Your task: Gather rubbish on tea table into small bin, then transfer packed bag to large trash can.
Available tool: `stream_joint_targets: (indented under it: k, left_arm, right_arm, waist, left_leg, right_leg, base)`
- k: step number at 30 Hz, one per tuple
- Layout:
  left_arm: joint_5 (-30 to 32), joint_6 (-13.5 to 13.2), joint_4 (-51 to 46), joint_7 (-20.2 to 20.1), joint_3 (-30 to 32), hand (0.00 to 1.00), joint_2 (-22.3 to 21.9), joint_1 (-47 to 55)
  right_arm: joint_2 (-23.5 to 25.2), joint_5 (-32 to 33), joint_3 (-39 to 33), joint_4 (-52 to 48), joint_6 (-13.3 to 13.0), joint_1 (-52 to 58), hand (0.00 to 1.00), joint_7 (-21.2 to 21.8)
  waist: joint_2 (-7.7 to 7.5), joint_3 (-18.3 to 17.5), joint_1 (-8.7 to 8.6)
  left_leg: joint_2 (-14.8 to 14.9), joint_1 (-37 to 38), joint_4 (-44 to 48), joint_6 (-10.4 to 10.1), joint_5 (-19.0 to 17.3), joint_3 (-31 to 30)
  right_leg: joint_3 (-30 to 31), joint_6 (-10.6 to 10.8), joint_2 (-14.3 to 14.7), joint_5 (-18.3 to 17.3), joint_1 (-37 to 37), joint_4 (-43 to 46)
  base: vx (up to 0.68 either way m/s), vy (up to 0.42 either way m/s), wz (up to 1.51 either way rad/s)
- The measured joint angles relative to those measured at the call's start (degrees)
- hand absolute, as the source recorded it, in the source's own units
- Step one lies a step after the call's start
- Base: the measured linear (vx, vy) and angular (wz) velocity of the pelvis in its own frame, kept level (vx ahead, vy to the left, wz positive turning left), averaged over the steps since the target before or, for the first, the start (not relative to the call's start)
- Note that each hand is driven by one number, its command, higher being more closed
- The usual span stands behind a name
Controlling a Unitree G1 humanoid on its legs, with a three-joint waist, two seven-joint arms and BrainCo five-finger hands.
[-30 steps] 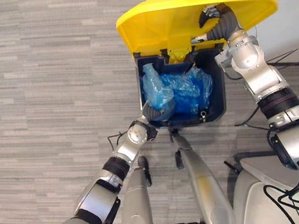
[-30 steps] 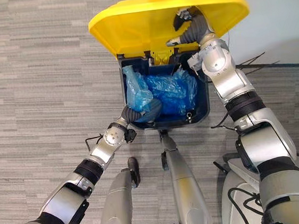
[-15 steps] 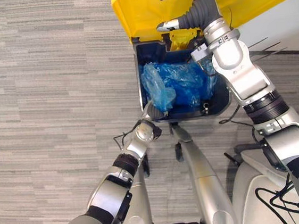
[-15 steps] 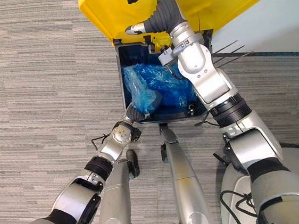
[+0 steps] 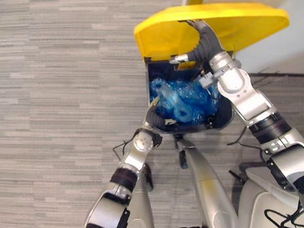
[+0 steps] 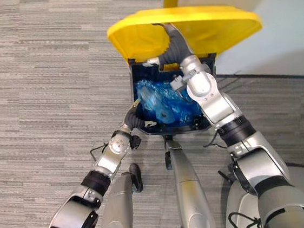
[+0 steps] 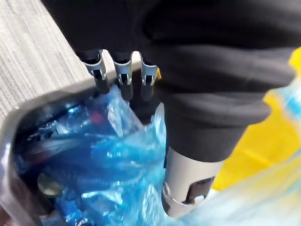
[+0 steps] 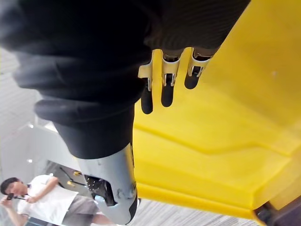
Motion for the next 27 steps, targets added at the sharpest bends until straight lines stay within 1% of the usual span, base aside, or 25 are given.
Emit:
stream_joint_targets:
  k: [1,2,3,4,6,7,8,9,10,11,12,13,14,15,16,17,18,19,21,22,23,24,25,26,27]
  left_arm:
    - [-3.08,-0.50,0.01,-0.71,2.73,0.00,1.50,3.68]
    - [-4.55,-0.61,0.02,-1.21,4.08,0.00,2.15,5.59]
    - [-6.75,-0.92,0.02,-1.91,6.83,0.00,3.19,9.64]
    - [-7.81,-1.04,0.04,-2.47,8.98,0.00,3.67,12.63]
    - [-8.83,-1.08,0.30,-3.01,13.01,0.00,4.72,18.07]
    - [-8.91,-1.02,0.66,-3.75,15.15,0.00,5.15,21.05]
    - [-8.91,-1.01,0.75,-4.11,16.61,0.00,5.11,22.87]
    - [-8.92,-0.99,0.71,-4.59,17.92,0.00,5.00,24.62]
    - [-8.92,-0.92,0.71,-4.84,19.20,0.00,4.79,26.65]
    - [-8.95,-0.60,0.73,-4.93,20.42,0.00,4.40,28.68]
    - [-8.95,-0.35,0.75,-4.97,21.16,0.00,4.09,29.41]
    - [-8.93,0.15,0.73,-5.17,22.50,0.00,3.45,30.19]
    - [-8.93,0.37,0.73,-5.41,23.02,0.00,3.22,30.50]
    - [-8.88,0.49,0.63,-6.07,23.59,0.00,3.16,31.50]
    - [-8.83,0.57,-0.27,-6.35,23.77,0.00,3.12,32.47]
    - [-8.81,0.68,-0.94,-6.64,24.00,0.00,2.90,33.09]
    - [-8.80,0.91,-2.28,-7.45,24.41,0.00,2.07,33.45]
    - [-8.66,1.15,-3.07,-8.14,24.41,0.00,0.36,33.55]
    - [-8.31,1.13,-3.78,-8.97,24.42,0.00,-1.23,33.82]
    - [-8.06,1.10,-3.83,-9.88,24.38,0.00,-1.76,33.84]
    - [-7.75,1.09,-3.92,-9.94,24.37,0.00,-1.68,33.62]
    - [-7.67,1.10,-3.82,-9.92,24.37,0.00,-1.74,33.31]
    - [-7.54,1.16,-3.66,-9.96,24.04,0.00,-1.77,33.11]
    - [-7.39,1.14,-3.64,-9.94,24.05,0.00,-1.61,33.24]
    - [-7.29,1.12,-3.64,-9.92,24.05,0.00,-1.47,33.25]
  right_arm:
    - [0.12,-0.67,-2.23,0.28,0.01,3.61,0.00,0.64]
    - [0.14,-1.01,-3.15,0.34,0.02,5.17,0.00,0.75]
    - [0.21,-1.42,-4.64,0.40,0.01,8.21,0.00,0.99]
    - [0.27,-1.69,-5.19,0.58,-0.02,10.11,0.00,1.33]
    - [1.05,-1.83,-5.19,1.85,-0.22,12.90,0.00,1.94]
    - [1.79,-2.33,-5.27,2.30,-0.23,14.90,0.00,2.45]
    - [2.25,-3.02,-5.26,2.40,-0.24,16.53,0.00,3.23]
    - [2.83,-3.76,-5.22,2.47,-0.25,18.02,0.00,3.75]
    - [3.55,-4.20,-5.06,3.05,-0.27,19.63,0.00,4.65]
    - [4.29,-4.63,-5.09,3.73,-0.50,21.12,0.00,5.60]
    - [4.71,-5.15,-5.26,4.10,-0.75,22.28,0.00,5.82]
    - [5.66,-5.76,-6.41,4.21,-0.87,26.01,0.00,6.44]
    - [6.43,-6.14,-7.33,4.25,-0.87,28.31,0.00,6.91]
    - [7.86,-6.20,-8.68,4.56,-0.87,32.54,0.00,7.39]
    - [9.21,-6.29,-9.89,4.60,-0.87,36.37,0.00,8.14]
    - [9.89,-6.51,-10.45,4.57,-0.92,38.28,0.00,8.22]
    - [11.07,-7.57,-11.91,4.59,-0.92,41.38,0.00,8.63]
    - [11.68,-8.27,-13.39,4.70,-0.70,43.66,0.00,9.31]
    - [11.82,-8.44,-14.05,4.99,-0.66,46.73,0.00,9.33]
    - [11.77,-8.42,-14.24,6.57,-0.77,48.34,0.00,9.49]
    - [11.83,-8.42,-14.52,8.02,-0.76,48.31,0.00,9.68]
    - [11.79,-8.42,-14.97,9.02,-0.73,48.14,0.00,10.03]
    - [11.75,-8.43,-16.02,10.90,-0.54,48.16,0.00,10.47]
    - [11.66,-8.42,-16.44,11.92,-0.32,48.70,0.00,10.55]
    - [11.55,-8.42,-16.46,12.11,-0.18,49.03,0.00,10.58]
  waist:
    - [-0.24,-0.85,0.05]
    - [-0.28,-0.87,0.09]
    - [-0.33,-1.01,0.04]
    - [-0.53,-1.74,0.08]
    - [-1.84,-3.86,0.62]
    - [-2.41,-4.26,1.30]
    - [-2.71,-4.52,1.82]
    - [-2.87,-4.64,2.02]
    - [-3.04,-4.69,2.84]
    - [-3.03,-4.76,3.31]
    - [-3.04,-4.78,3.22]
    - [-3.09,-5.09,3.10]
    - [-3.15,-5.83,3.00]
    - [-3.41,-7.44,2.88]
    - [-3.95,-8.73,2.65]
    - [-4.41,-9.55,2.44]
    - [-5.15,-10.23,2.11]
    - [-4.50,-10.80,1.21]
    - [-4.35,-12.71,1.26]
    - [-4.37,-14.94,1.27]
    - [-4.64,-15.48,1.29]
    - [-4.47,-15.52,1.28]
    - [-3.39,-15.80,1.11]
    - [-2.63,-16.66,1.06]
    - [-2.34,-16.95,1.05]
  left_leg:
    - [-0.31,1.85,-0.69,0.35,0.30,-0.26]
    - [-0.43,3.17,-0.92,0.43,0.35,-0.29]
    - [-0.72,5.74,-0.98,0.47,0.34,-0.29]
    - [-1.13,6.92,-0.98,0.66,0.40,-0.24]
    - [-2.44,8.23,-1.19,1.61,0.79,0.62]
    - [-3.06,9.14,-1.16,2.38,1.14,1.87]
    - [-3.65,9.42,-0.69,2.95,1.30,2.86]
    - [-3.29,9.43,-0.32,3.99,1.61,3.84]
    - [-3.19,9.63,-0.31,4.90,2.08,5.28]
    - [-2.44,9.46,-0.09,5.56,2.46,7.25]
    - [-2.16,9.26,-0.23,5.91,2.83,7.76]
    - [-1.60,9.31,-1.80,5.74,4.12,8.09]
    - [-1.32,9.59,-3.05,5.42,5.06,7.90]
    - [-0.59,9.42,-6.05,4.68,7.10,7.80]
    - [0.14,9.14,-8.08,3.65,8.58,7.67]
    - [0.40,8.52,-8.51,3.26,8.96,7.63]
    - [0.65,7.69,-9.24,2.20,9.62,6.87]
    - [1.19,7.86,-11.78,1.07,11.11,6.01]
    - [1.91,9.02,-15.94,0.47,13.59,6.02]
    - [2.33,8.97,-19.08,0.26,15.51,6.75]
    - [2.32,8.83,-19.96,-0.18,16.22,7.64]
    - [2.34,8.61,-19.99,-0.27,16.44,8.02]
    - [2.58,8.61,-20.54,-0.14,16.88,7.80]
    - [2.56,8.83,-21.64,-0.49,17.35,7.78]
    - [2.52,8.92,-21.97,-0.55,17.45,7.78]
  right_leg:
    - [-0.28,0.00,-0.31,0.01,2.16,-0.69]
    - [-0.32,0.00,-0.46,0.01,3.51,-0.86]
    - [-0.37,0.02,-0.76,0.01,6.32,-1.31]
    - [-0.14,0.22,-0.98,0.16,7.66,-1.65]
    - [1.14,1.50,-1.51,1.05,8.37,-2.06]
    - [2.09,3.13,-1.68,2.40,9.50,-3.31]
    - [2.65,3.11,-1.57,3.76,10.28,-4.84]
    - [2.64,3.70,-1.85,4.13,11.16,-6.82]
    - [-0.66,2.90,-3.72,1.69,10.93,-6.23]
    - [-2.51,1.20,-5.66,0.65,8.93,-0.47]
    - [-3.08,0.52,-6.32,0.19,8.19,3.92]
    - [-3.70,-0.94,-7.60,-1.00,7.73,12.89]
    - [-4.11,-1.59,-8.20,-1.94,7.80,16.77]
    - [-4.07,-1.79,-8.85,-4.40,8.86,22.43]
    - [-3.33,-1.41,-9.75,-5.37,11.67,25.27]
    - [-2.68,-0.21,-10.15,-6.53,13.34,24.93]
    - [-2.93,2.20,-9.31,-7.82,14.23,21.69]
    - [-3.12,2.40,-7.44,-7.93,15.32,18.12]
    - [-3.60,2.99,-5.26,-8.40,17.77,10.70]
    - [-3.67,2.75,-3.48,-8.61,19.85,2.52]
    - [-3.39,2.06,-2.97,-9.00,20.95,-1.72]
    - [-3.16,1.28,-2.69,-8.80,21.48,-3.84]
    - [-2.98,1.07,-1.96,-7.44,21.90,-5.89]
    - [-2.85,1.12,-1.72,-6.86,22.07,-6.82]
    - [-2.80,1.16,-1.69,-6.65,22.19,-7.12]
  base:
    - [0.03,0.036,0.24]
    - [0.00,0.070,0.14]
    - [-0.03,0.071,0.05]
    - [-0.07,0.104,-0.01]
    - [-0.13,0.105,-0.23]
    - [-0.15,0.091,-0.37]
    - [-0.20,0.079,-0.32]
    - [-0.24,0.074,-0.46]
    - [-0.31,0.059,-0.65]
    - [-0.33,0.031,-0.67]
    - [-0.28,-0.001,-0.50]
    - [-0.21,-0.054,-0.18]
    - [-0.11,-0.105,-0.12]
    - [-0.06,-0.168,-0.09]
    - [-0.02,-0.181,-0.12]
    - [-0.04,-0.231,-0.18]
    - [-0.06,-0.232,-0.05]
    - [-0.06,-0.213,-0.08]
    - [-0.01,-0.161,-0.31]
    - [-0.03,-0.177,-0.57]
    - [-0.06,-0.141,-0.50]
    - [-0.11,-0.097,-0.33]
    - [-0.11,-0.040,-0.21]
    - [-0.10,-0.011,-0.11]
    - [-0.05,0.003,-0.02]
